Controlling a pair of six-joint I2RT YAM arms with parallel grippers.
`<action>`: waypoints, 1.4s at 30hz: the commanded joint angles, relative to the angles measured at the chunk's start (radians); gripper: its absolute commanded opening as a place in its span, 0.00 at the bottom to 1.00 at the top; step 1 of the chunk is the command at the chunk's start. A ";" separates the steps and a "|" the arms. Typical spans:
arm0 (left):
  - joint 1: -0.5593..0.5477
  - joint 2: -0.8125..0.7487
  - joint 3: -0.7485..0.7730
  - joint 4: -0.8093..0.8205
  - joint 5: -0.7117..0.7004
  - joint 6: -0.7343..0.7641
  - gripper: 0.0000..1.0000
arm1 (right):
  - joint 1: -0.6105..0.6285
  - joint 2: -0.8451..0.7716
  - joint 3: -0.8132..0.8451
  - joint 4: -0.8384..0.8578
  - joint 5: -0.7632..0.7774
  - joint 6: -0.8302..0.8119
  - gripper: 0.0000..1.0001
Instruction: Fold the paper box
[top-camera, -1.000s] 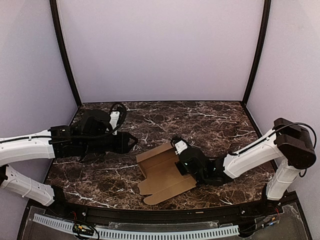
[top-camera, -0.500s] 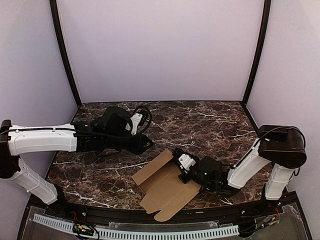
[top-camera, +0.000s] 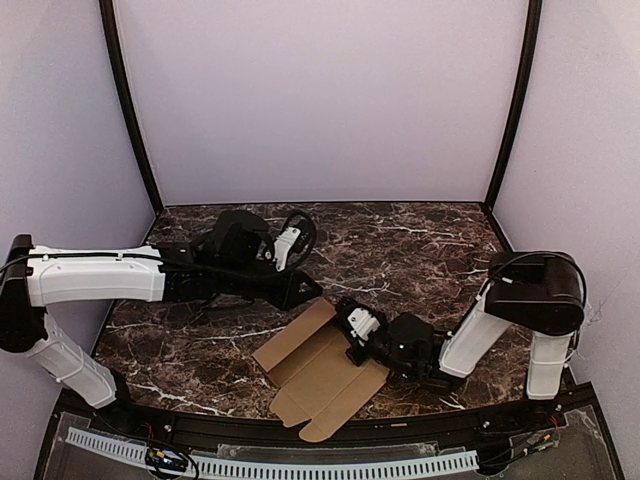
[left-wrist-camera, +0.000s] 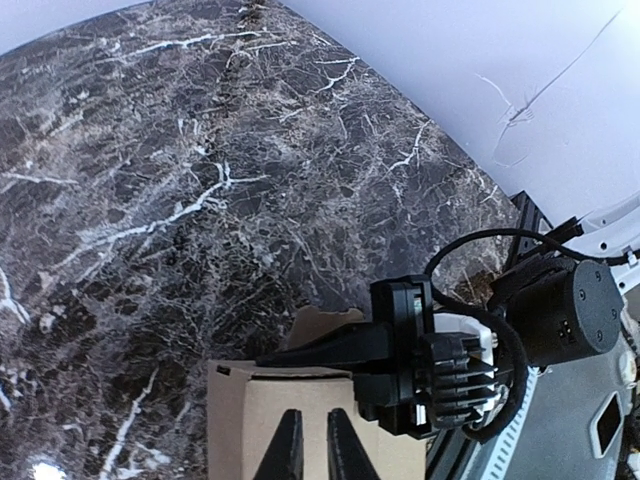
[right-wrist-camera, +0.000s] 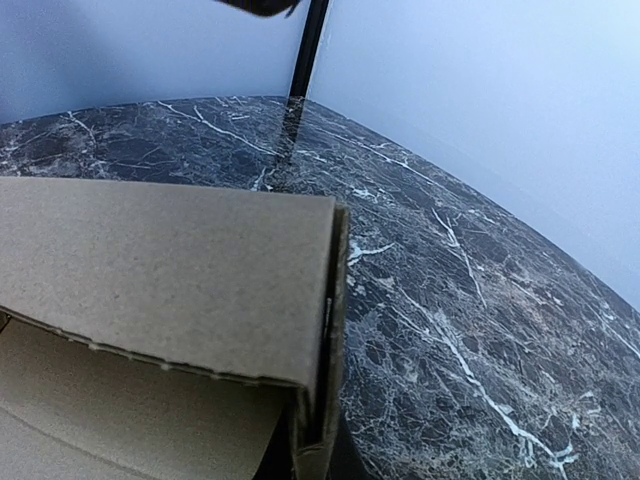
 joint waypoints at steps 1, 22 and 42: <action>0.003 0.046 0.014 0.017 0.068 -0.019 0.03 | -0.009 0.022 0.017 0.032 0.008 0.039 0.00; 0.003 0.197 0.015 0.051 0.084 -0.069 0.01 | -0.016 0.089 0.037 0.031 0.001 0.138 0.04; 0.003 0.241 0.013 0.051 0.075 -0.088 0.01 | -0.020 0.115 0.079 0.001 0.055 0.182 0.22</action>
